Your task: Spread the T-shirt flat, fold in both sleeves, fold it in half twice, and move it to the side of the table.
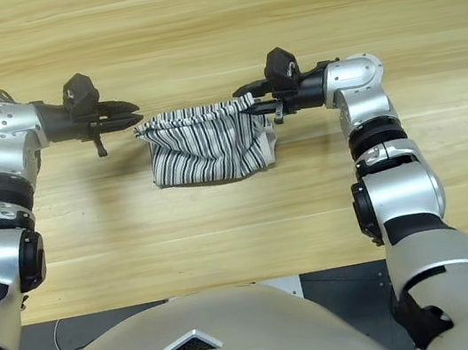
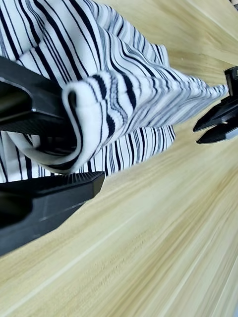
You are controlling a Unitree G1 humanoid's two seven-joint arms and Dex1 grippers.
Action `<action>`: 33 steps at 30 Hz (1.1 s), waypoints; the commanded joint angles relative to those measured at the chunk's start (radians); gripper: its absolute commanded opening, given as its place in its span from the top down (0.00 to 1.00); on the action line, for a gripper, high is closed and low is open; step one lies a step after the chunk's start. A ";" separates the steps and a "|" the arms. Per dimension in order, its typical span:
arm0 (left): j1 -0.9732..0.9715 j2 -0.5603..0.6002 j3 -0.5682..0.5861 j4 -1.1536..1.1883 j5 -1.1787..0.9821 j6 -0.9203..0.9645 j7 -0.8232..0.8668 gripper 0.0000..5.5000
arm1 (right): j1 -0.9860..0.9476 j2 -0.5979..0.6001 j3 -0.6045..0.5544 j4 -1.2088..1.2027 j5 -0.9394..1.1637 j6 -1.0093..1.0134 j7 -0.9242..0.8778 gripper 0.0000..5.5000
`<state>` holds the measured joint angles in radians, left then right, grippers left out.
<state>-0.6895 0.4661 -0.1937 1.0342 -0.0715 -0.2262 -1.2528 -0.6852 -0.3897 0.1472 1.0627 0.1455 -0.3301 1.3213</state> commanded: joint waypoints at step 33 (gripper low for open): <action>0.481 0.173 -0.048 -0.986 -0.070 0.108 -0.081 0.84 | 0.233 -0.039 0.018 -0.642 0.082 0.320 0.141 0.79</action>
<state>-0.1864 0.6464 -0.2254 0.0286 -0.1711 -0.1168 -1.3606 -0.4773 -0.4107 0.1484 0.4845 0.2106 -0.0415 1.4477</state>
